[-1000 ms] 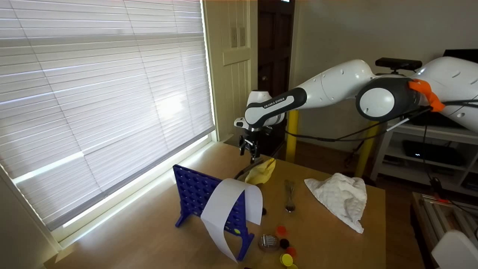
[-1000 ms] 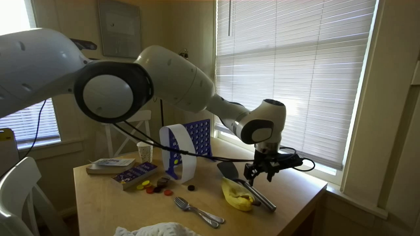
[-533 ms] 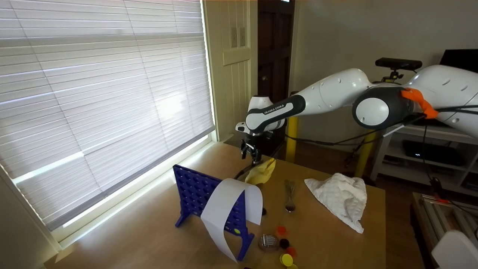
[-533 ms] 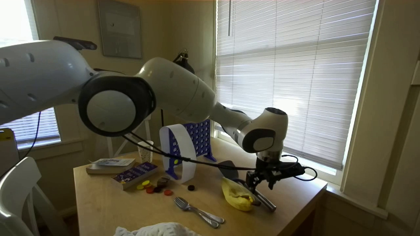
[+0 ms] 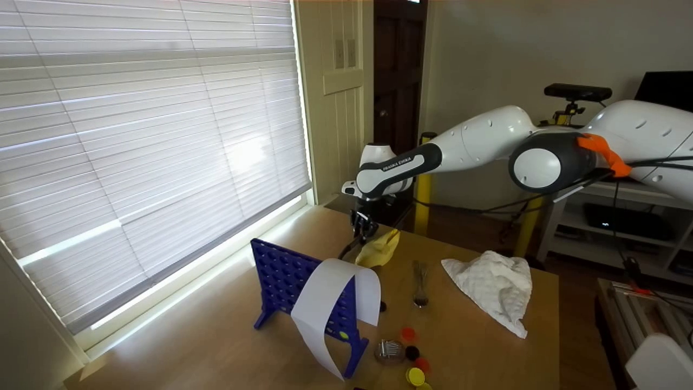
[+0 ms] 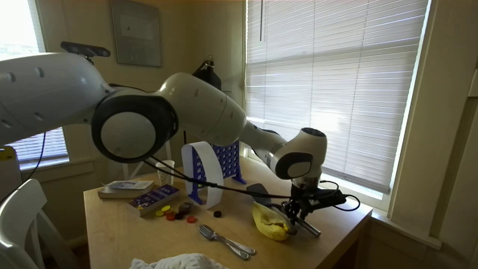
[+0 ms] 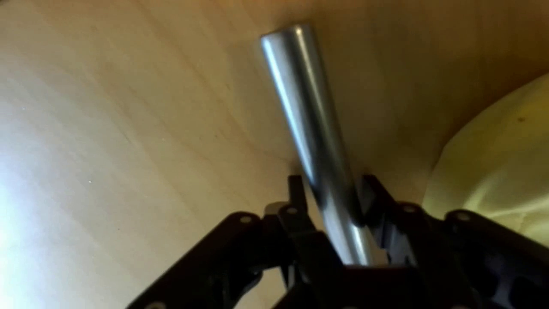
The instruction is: Move the spatula to the left.
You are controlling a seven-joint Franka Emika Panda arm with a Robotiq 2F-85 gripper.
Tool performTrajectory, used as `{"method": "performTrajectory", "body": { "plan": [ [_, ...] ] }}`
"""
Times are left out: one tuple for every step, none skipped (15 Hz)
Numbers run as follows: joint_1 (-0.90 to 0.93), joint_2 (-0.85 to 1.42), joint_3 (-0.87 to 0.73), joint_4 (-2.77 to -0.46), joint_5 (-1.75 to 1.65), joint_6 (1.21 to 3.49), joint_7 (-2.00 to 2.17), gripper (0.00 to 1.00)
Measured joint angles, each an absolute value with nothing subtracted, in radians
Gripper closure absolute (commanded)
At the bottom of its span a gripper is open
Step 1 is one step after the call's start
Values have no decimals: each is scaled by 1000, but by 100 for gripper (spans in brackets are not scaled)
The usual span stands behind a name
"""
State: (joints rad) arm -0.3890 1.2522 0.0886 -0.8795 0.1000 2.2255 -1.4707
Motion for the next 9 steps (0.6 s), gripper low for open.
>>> {"method": "performTrajectory", "body": {
  "plan": [
    [-389,1250,89,-879,100,2228,-1471,98],
    [-388,1248,90,-879,100,2232,-1471,96],
    [-388,1245,90,-879,100,2239,-1471,94],
    [-388,1242,90,-879,100,2248,-1471,94],
    [-387,1238,90,-879,100,2255,-1471,94],
    [-388,1232,90,-879,100,2257,-1471,94],
    [-388,1222,90,-883,100,2257,-1469,94],
    [-389,1211,90,-889,100,2256,-1465,94],
    [-390,1195,89,-898,100,2243,-1463,94]
  ]
}}
